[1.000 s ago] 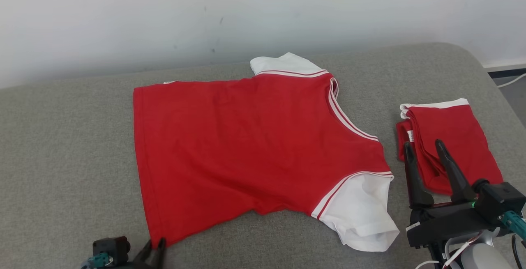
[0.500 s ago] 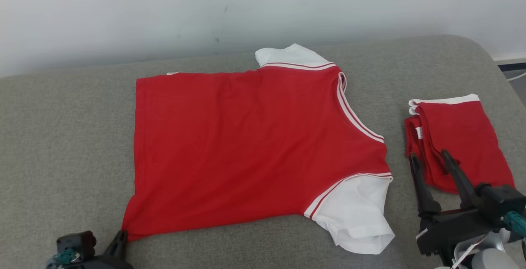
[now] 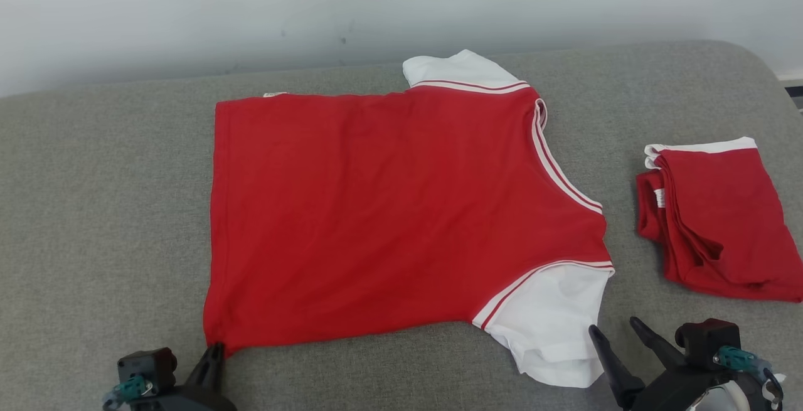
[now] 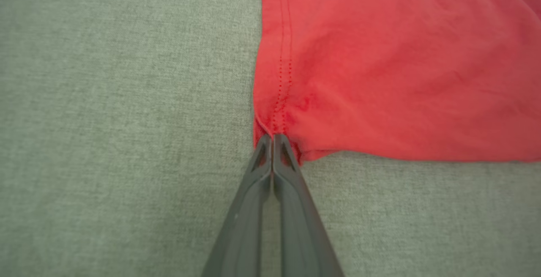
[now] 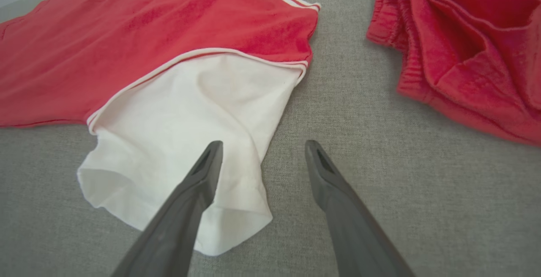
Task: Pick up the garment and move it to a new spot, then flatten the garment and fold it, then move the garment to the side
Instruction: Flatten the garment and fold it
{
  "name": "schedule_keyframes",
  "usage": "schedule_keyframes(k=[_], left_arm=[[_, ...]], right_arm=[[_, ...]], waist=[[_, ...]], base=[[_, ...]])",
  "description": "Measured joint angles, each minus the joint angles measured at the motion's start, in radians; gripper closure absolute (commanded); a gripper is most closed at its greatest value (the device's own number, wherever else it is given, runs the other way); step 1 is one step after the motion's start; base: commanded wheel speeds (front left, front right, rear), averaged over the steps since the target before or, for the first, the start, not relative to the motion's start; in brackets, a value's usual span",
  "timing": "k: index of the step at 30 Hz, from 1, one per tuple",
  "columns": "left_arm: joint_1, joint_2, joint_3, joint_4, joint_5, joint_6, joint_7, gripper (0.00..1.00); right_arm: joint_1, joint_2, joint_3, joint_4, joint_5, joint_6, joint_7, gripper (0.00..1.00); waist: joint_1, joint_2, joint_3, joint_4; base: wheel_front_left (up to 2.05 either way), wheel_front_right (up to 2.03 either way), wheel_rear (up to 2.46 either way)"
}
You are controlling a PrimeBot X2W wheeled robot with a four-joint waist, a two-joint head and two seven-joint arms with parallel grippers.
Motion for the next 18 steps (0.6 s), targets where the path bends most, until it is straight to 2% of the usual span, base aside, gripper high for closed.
schedule_keyframes(k=[6, 12, 18], left_arm=[[-0.001, -0.005, -0.008, 0.0, 0.0, 0.0, 0.0, 1.0], [-0.001, 0.006, 0.017, 0.001, 0.0, 0.002, -0.002, 1.0], [-0.001, 0.016, 0.036, 0.002, 0.02, 0.032, -0.008, 1.0]], right_arm=[[0.0, -0.001, 0.003, 0.007, 0.011, -0.002, 0.058, 0.0], [0.0, -0.002, 0.001, 0.006, 0.017, -0.019, 0.104, 0.0], [0.004, -0.005, -0.006, -0.011, 0.025, -0.028, 0.131, 0.0]], waist=[[0.0, 0.0, 0.004, 0.0], [0.0, 0.0, 0.008, 0.001], [0.0, 0.0, 0.017, 0.004]], base=[[0.0, 0.0, 0.0], [0.0, 0.0, 0.0], [0.0, 0.0, 0.0]])
